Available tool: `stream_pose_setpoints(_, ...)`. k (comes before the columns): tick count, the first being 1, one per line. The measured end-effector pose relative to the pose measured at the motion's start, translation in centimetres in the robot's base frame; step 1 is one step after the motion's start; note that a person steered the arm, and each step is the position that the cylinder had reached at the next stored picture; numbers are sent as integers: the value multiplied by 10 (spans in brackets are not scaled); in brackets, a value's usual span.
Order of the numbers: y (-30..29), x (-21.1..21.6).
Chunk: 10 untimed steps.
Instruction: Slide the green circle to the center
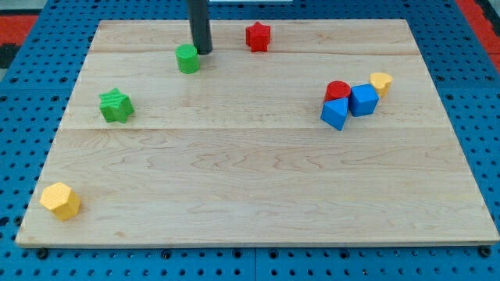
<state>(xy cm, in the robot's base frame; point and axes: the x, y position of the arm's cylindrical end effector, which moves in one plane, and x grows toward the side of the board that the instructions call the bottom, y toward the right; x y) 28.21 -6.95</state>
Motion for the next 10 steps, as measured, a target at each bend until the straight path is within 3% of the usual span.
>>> stream_pose_setpoints(1,-34,-1)
stream_pose_setpoints(4,-61,-17)
stream_pose_setpoints(5,-103,-18)
stream_pose_setpoints(6,-76,13)
stream_pose_setpoints(7,35,15)
stream_pose_setpoints(8,87,40)
stream_pose_setpoints(9,39,14)
stream_pose_setpoints(10,-7,15)
